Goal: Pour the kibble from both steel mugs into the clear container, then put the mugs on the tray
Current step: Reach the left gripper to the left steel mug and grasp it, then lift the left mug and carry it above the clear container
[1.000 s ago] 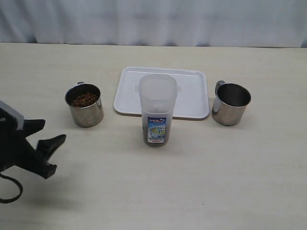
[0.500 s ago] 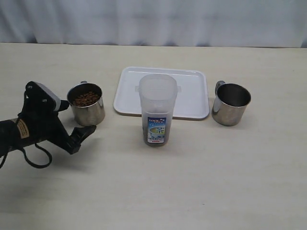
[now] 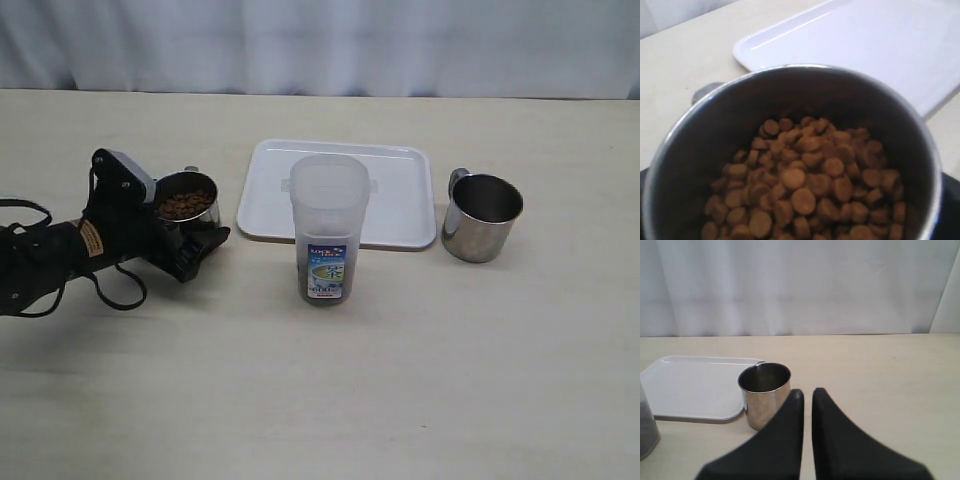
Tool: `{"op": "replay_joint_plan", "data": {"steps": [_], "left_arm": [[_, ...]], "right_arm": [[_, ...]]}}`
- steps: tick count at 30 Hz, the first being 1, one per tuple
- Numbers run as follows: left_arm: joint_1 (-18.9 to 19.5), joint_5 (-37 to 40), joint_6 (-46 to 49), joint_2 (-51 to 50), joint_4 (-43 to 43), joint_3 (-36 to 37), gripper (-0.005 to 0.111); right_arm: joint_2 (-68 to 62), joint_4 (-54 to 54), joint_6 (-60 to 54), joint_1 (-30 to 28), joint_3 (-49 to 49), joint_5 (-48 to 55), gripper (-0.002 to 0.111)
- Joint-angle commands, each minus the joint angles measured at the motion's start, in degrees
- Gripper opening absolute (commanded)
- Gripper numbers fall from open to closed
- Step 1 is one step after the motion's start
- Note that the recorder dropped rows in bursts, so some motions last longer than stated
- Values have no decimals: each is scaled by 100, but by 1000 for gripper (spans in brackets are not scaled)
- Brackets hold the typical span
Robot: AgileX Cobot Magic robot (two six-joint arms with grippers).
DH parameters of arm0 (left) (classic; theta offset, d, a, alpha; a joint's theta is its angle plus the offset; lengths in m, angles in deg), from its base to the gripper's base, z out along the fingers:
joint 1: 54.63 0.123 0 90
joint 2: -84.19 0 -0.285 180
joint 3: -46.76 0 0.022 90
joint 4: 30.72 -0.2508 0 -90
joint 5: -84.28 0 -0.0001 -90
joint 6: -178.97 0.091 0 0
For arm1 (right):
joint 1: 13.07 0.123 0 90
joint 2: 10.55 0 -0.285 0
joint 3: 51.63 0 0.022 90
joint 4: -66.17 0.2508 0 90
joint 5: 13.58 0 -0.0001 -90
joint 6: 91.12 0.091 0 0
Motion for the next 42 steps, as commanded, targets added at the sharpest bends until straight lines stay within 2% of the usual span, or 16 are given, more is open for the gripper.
{"op": "replay_joint_plan", "data": {"steps": [1, 2, 4, 8, 10, 15, 16, 18, 25, 27, 28, 31, 35, 38, 40, 42], "left_arm": [[23, 58, -140, -37, -380, -90, 68], [65, 167, -219, -37, -152, -90, 49], [183, 238, -219, -37, -13, -90, 24], [276, 226, -298, 49, -286, -90, 8], [292, 226, -353, 160, -477, -90, 4], [292, 278, -774, 728, -1032, 89, 4], [292, 424, -1325, 1038, -1032, 176, 4], [292, 714, -1784, 1398, -1057, 265, 3], [205, 2345, -2070, 3040, -1055, 734, 0], [-40, 3204, -2088, 3667, -1055, 844, 0], [-320, 3669, -2088, 4028, -1031, 872, 0], [-894, 4060, -1982, 4444, -853, 860, 0], [-1787, 5674, -1488, 4556, -278, 252, 0], [-2148, 6503, -1488, 4556, -318, -275, 0], [-2383, 7069, -1629, 4556, -679, -579, 0], [-2644, 7943, -2422, 4556, -1637, -792, 0]], "right_arm": [[21, 11, -45, 15, -27, 11, 5], [21, 11, -45, 15, -27, 11, 5], [21, 11, -45, 15, -27, 11, 5], [21, 11, -45, 15, -27, 11, 5], [21, 11, -45, 15, -27, 11, 5], [21, 11, -45, 15, -27, 11, 5], [21, 11, -45, 15, -27, 11, 5], [21, 11, -45, 15, -27, 11, 5], [21, 11, -45, 15, -27, 11, 5], [21, 11, -45, 15, -27, 11, 5], [21, 11, -45, 15, -27, 11, 5], [21, 11, -45, 15, -27, 11, 5], [21, 11, -45, 15, -27, 11, 5], [21, 11, -45, 15, -27, 11, 5], [21, 11, -45, 15, -27, 11, 5], [21, 11, -45, 15, -27, 11, 5]]}}
